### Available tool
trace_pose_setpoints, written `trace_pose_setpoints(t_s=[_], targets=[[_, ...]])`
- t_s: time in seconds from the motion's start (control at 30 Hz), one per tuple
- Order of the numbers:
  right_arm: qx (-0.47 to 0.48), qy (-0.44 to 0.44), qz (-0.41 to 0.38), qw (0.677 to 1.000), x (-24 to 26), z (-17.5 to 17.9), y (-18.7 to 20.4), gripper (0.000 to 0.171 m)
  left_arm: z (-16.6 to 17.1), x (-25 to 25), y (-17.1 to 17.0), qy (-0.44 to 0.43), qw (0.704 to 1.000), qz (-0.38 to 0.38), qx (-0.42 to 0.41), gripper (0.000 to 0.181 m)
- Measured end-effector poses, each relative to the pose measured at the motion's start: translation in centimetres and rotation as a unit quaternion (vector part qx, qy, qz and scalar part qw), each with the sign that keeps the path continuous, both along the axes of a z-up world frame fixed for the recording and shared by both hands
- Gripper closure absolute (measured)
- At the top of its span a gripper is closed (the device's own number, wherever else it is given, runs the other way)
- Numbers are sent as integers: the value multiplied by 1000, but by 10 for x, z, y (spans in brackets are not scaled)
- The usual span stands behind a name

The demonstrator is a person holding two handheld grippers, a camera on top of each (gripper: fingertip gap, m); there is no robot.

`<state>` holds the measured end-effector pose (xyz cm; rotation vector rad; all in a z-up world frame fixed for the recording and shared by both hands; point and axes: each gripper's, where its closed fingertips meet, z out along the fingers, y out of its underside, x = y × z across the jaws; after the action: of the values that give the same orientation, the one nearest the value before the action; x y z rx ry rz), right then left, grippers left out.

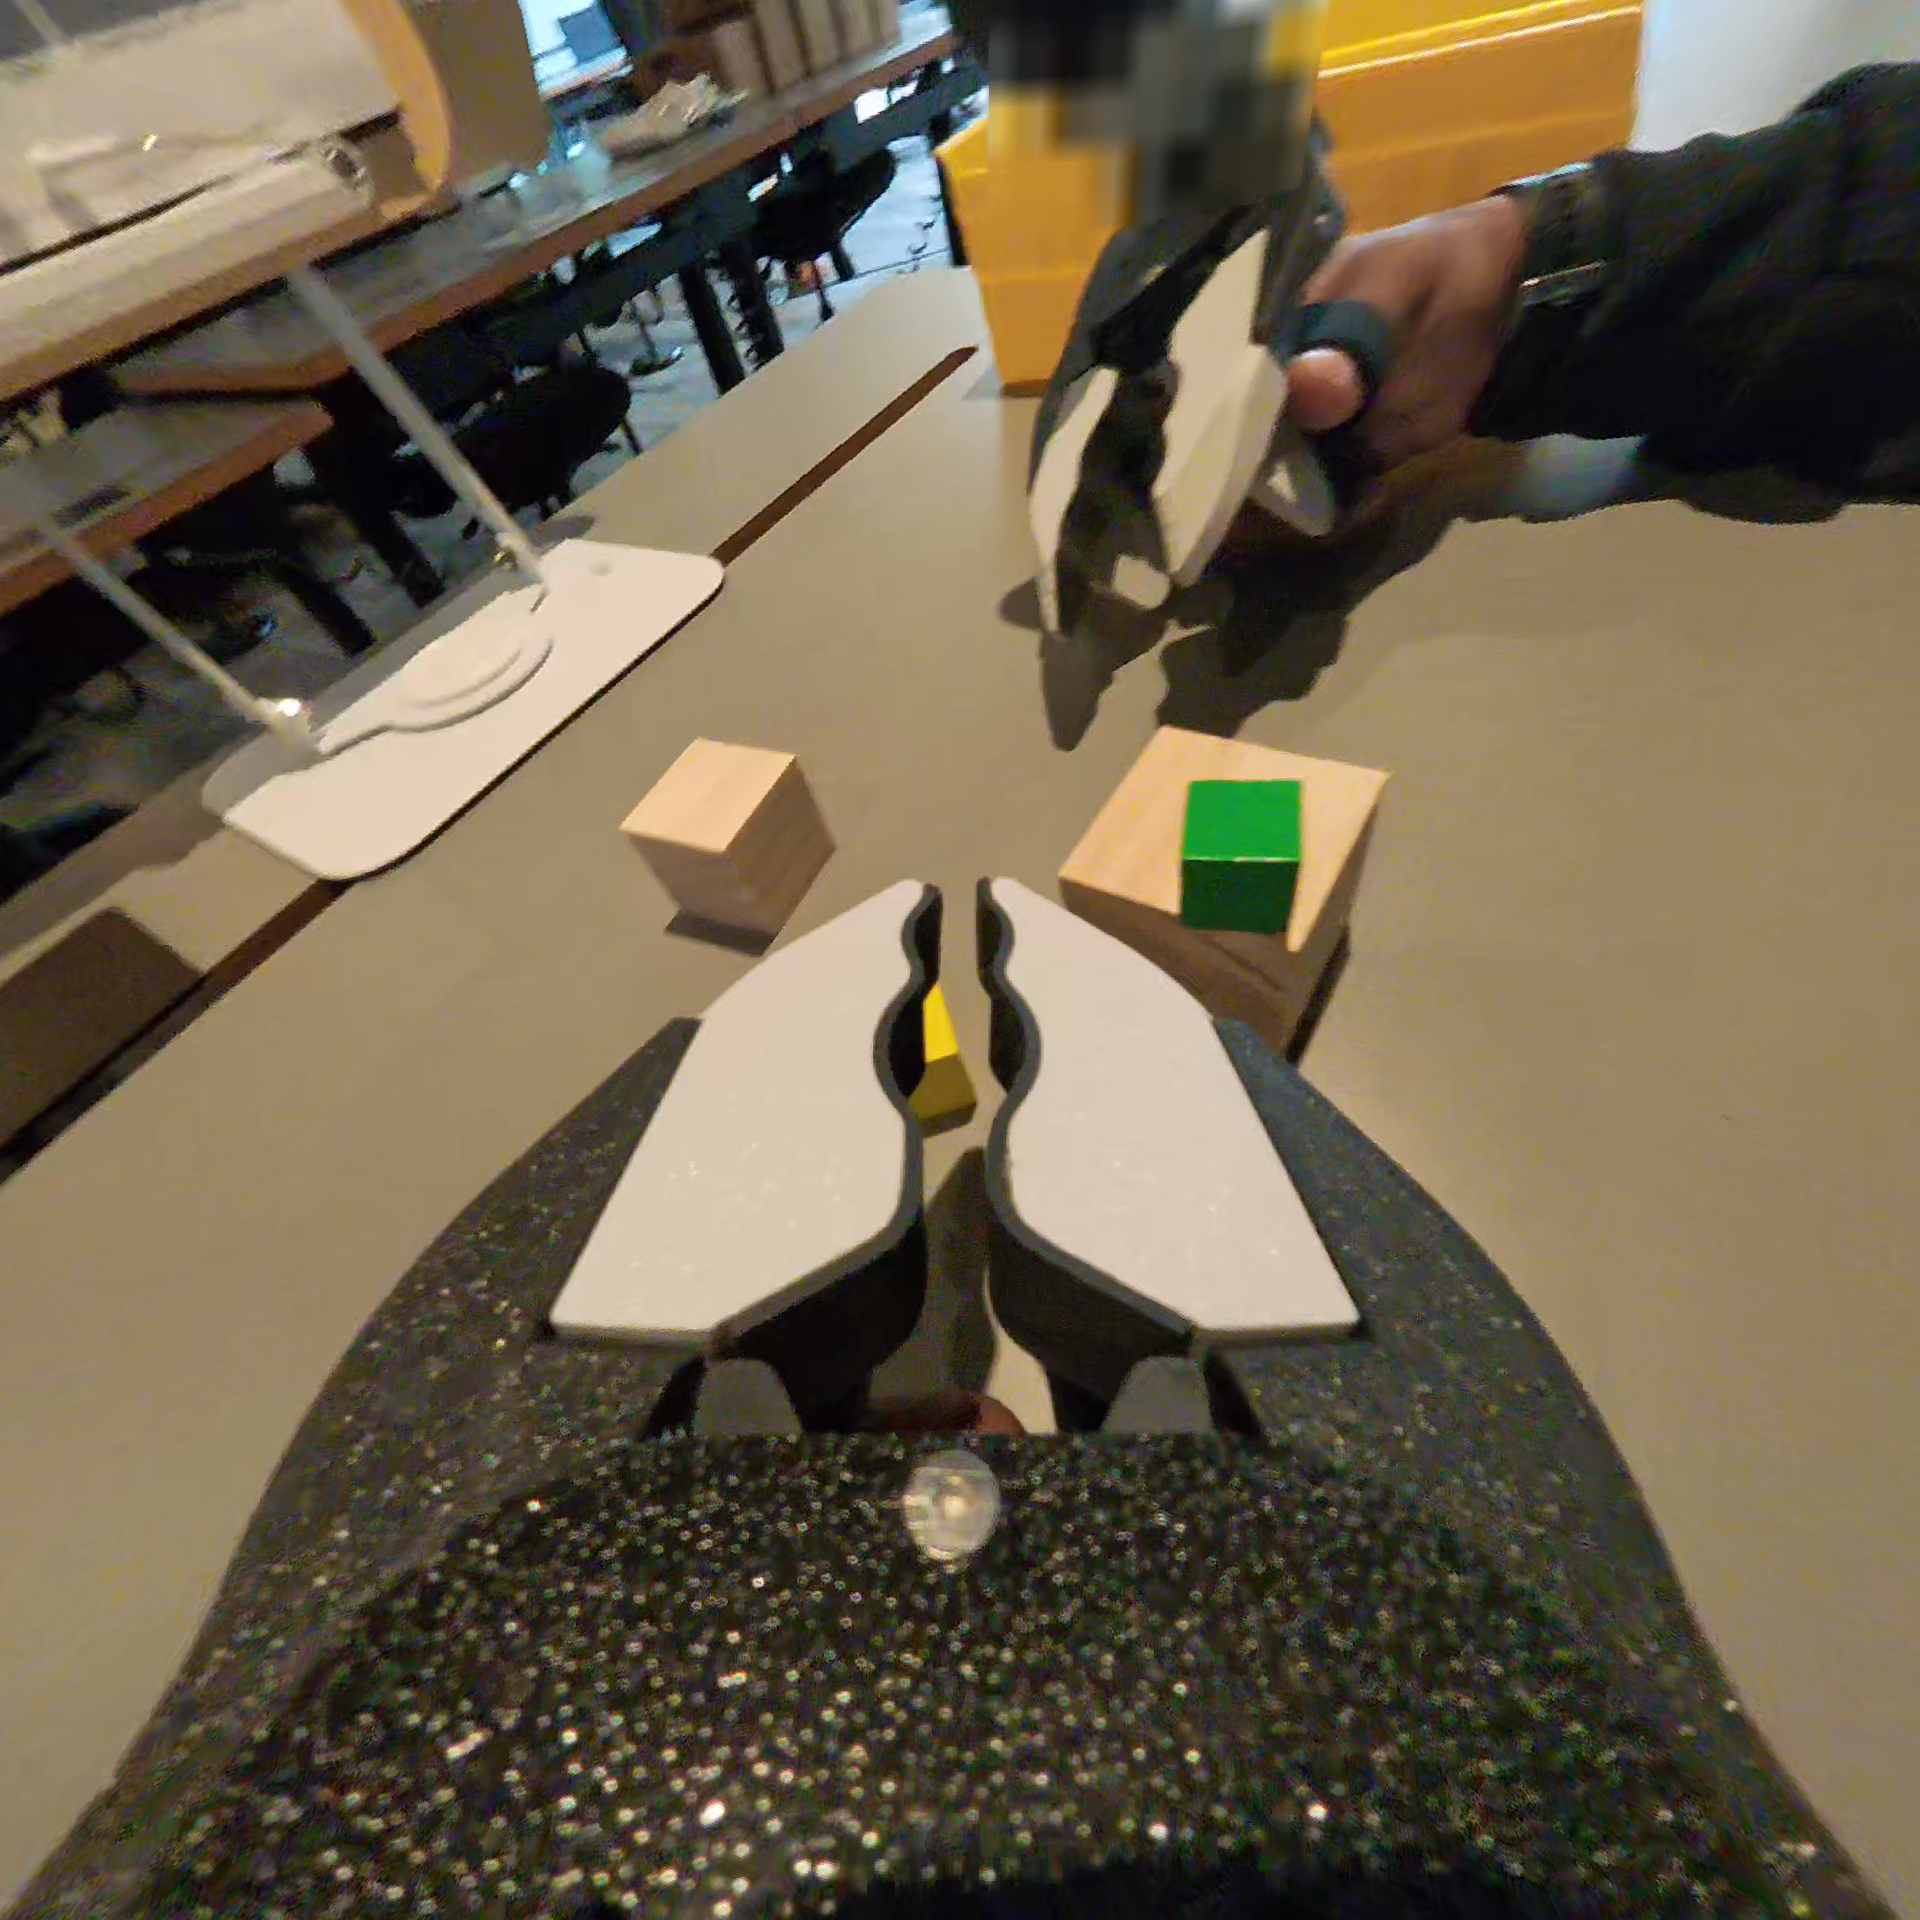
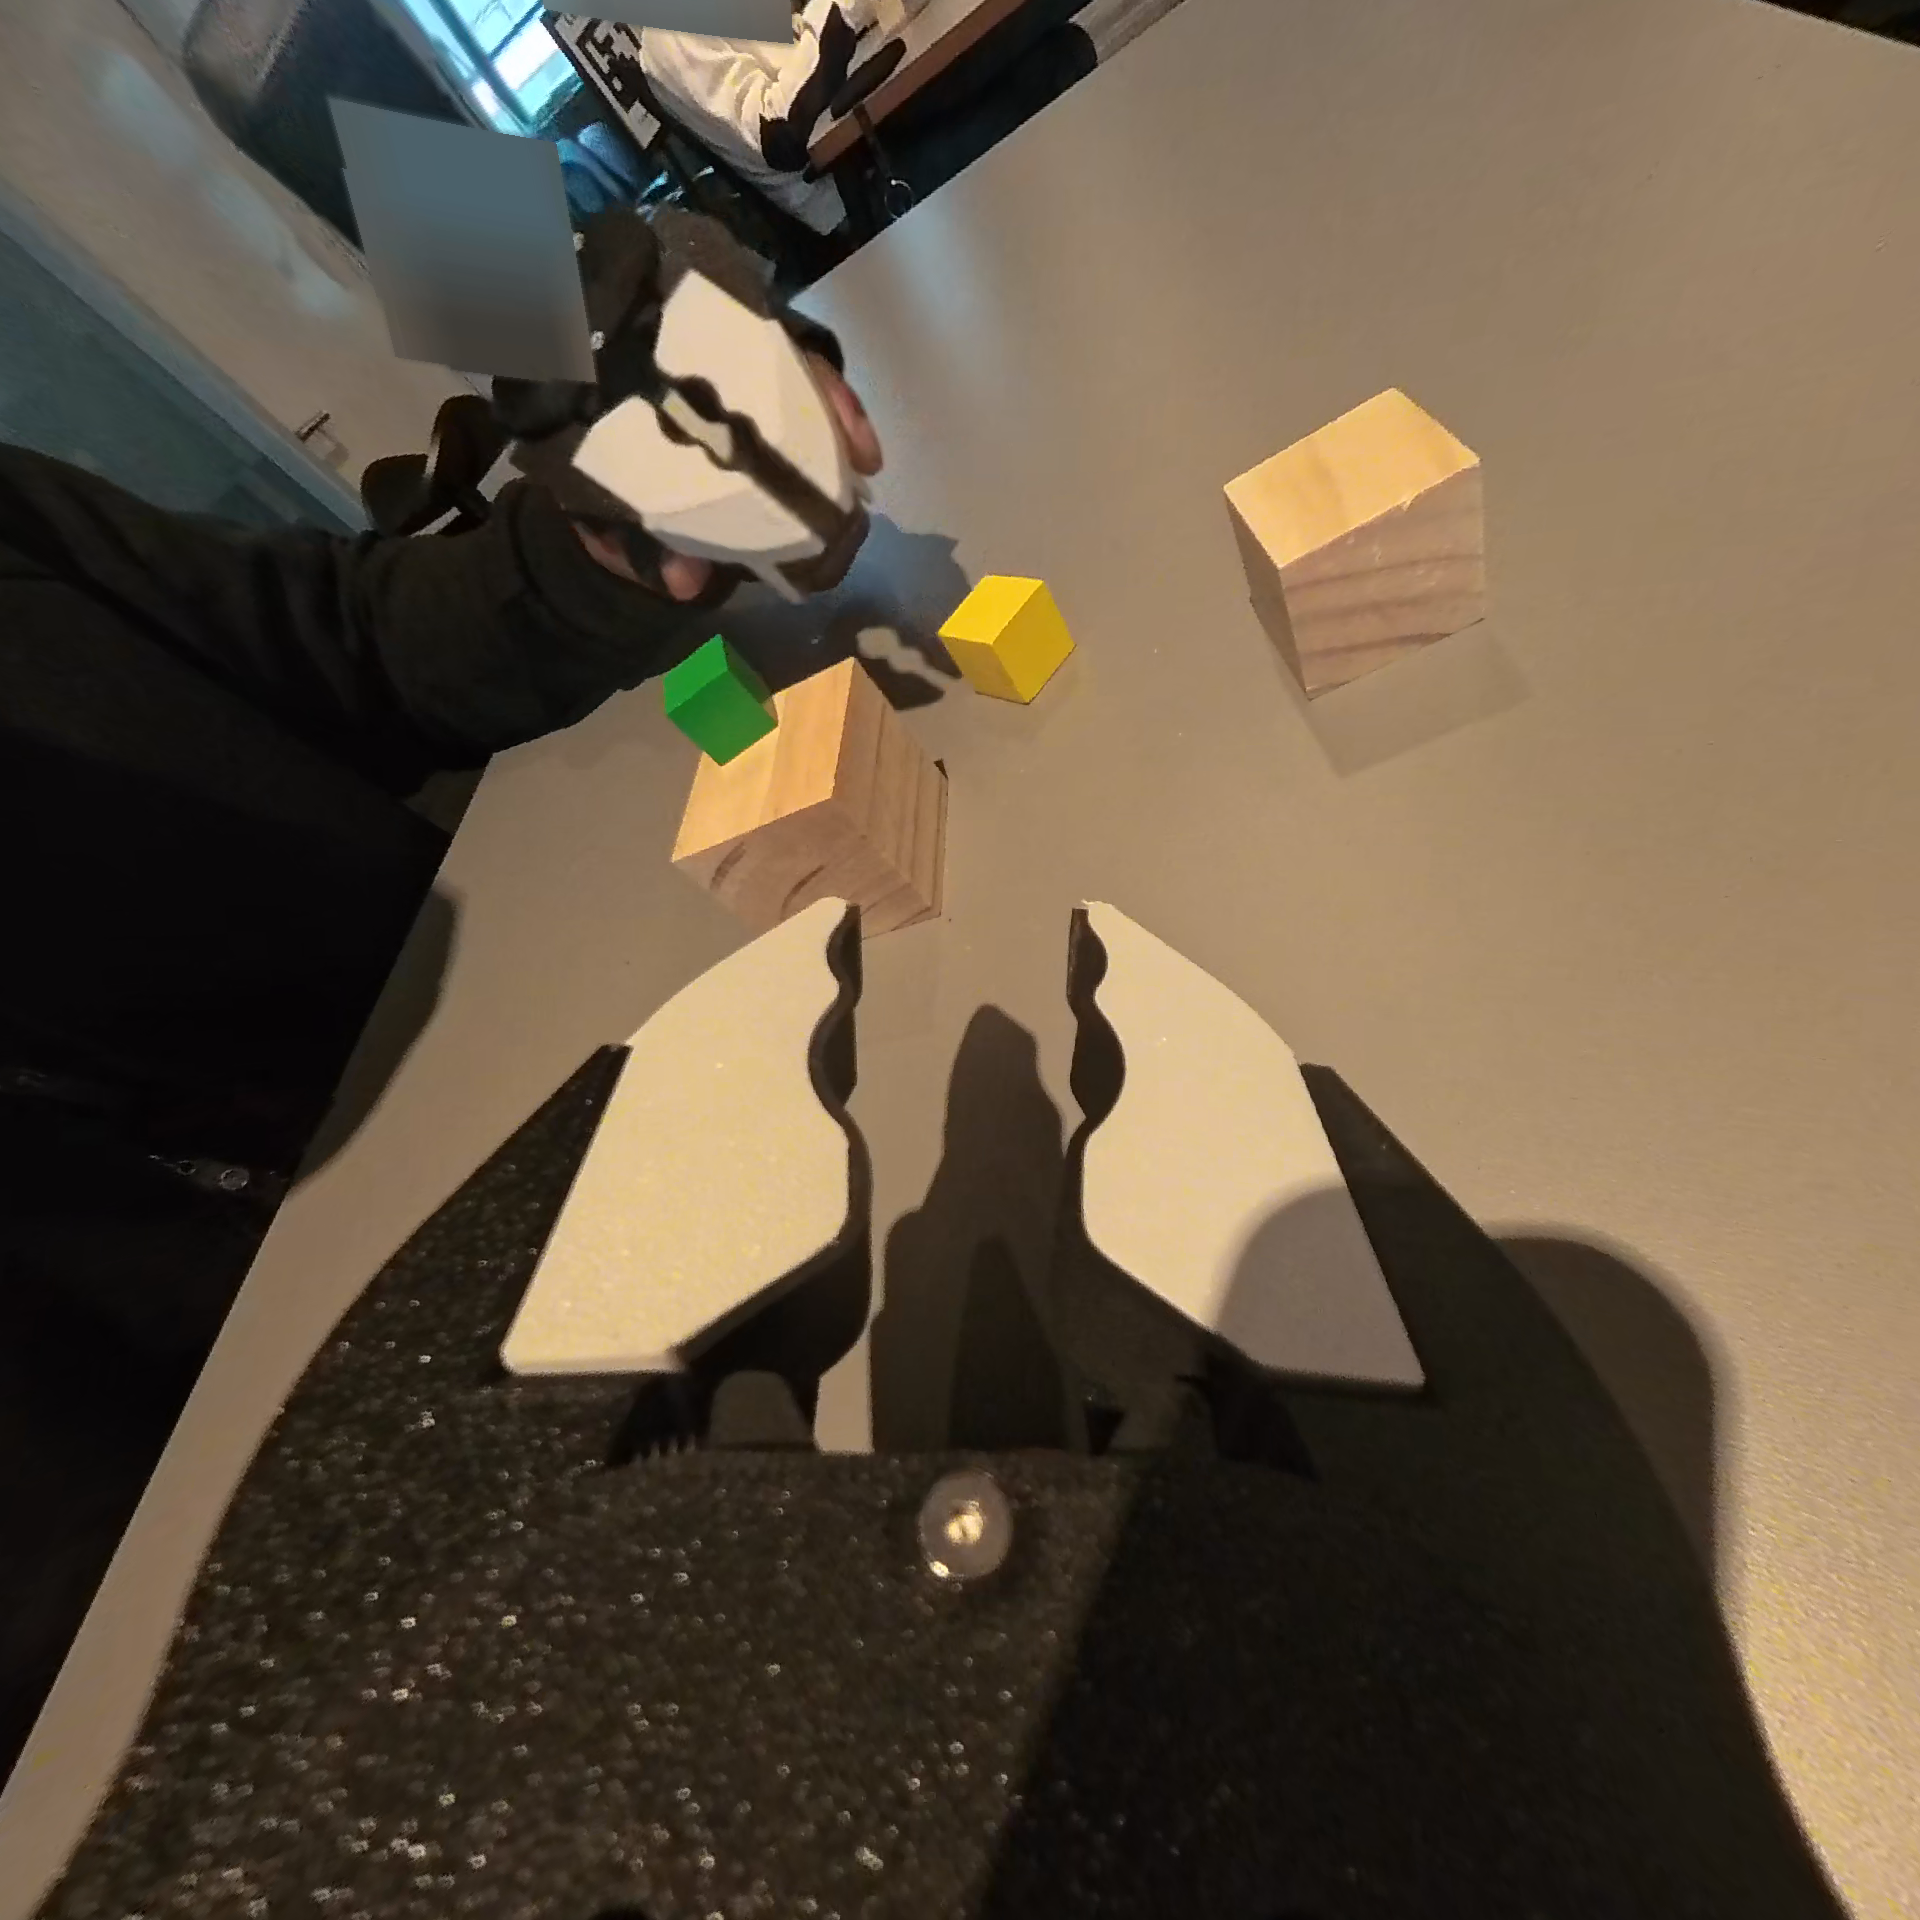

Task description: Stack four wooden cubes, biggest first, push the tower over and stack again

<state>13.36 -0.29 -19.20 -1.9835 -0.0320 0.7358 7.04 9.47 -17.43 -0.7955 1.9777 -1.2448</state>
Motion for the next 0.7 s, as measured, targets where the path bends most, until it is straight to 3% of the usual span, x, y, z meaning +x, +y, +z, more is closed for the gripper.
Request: trace_pose_setpoints(t_s=[0.23, 0.47, 0.7], targets=[[0, 0, 1, 1000, 0, 0, 0, 133, 9, -16, -25, -22, 996, -84, -37, 156], [3, -17, -15, 1000, 5, 0, 5, 131, 12, -7, -7, -27, 997, -46, -47, 154], [-11, -78, -25, 997, 6, -8, 20, 128, 10, -24, -33, -3, 992, -118, -53, 146]])
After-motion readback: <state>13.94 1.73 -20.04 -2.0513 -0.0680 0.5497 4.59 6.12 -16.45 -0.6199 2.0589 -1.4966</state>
